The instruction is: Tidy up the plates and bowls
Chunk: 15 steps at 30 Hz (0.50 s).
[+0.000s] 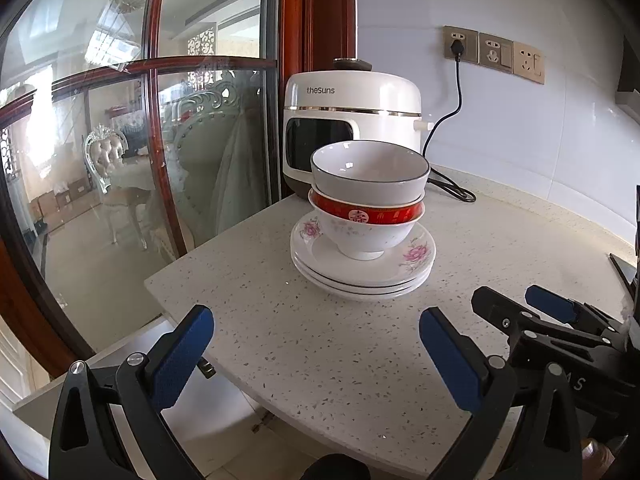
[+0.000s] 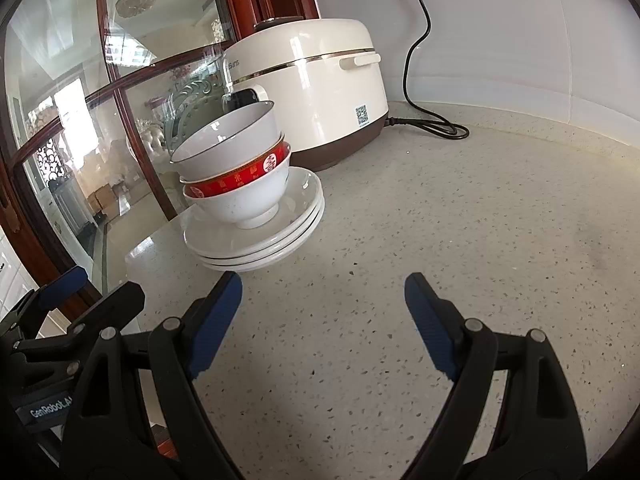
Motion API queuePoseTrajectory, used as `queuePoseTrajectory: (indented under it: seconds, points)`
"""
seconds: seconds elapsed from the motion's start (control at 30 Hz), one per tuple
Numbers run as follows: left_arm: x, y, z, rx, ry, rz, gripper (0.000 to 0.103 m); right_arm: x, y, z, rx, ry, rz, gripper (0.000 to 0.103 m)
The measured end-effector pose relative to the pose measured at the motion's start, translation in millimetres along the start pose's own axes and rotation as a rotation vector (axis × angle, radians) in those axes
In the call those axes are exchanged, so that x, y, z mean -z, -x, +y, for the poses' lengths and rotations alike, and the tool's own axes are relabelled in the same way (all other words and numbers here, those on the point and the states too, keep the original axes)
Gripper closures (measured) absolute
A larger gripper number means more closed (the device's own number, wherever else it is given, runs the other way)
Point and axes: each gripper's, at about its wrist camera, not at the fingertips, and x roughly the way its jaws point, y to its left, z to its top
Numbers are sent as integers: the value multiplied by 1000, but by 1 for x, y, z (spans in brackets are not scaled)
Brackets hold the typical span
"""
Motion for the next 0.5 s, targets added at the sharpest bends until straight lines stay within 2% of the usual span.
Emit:
queuePoseTrajectory:
  seconds: [0.5]
  points:
    - [-1, 1, -1, -7, -7, -9, 0, 0, 0, -1, 4, -4, 1, 17]
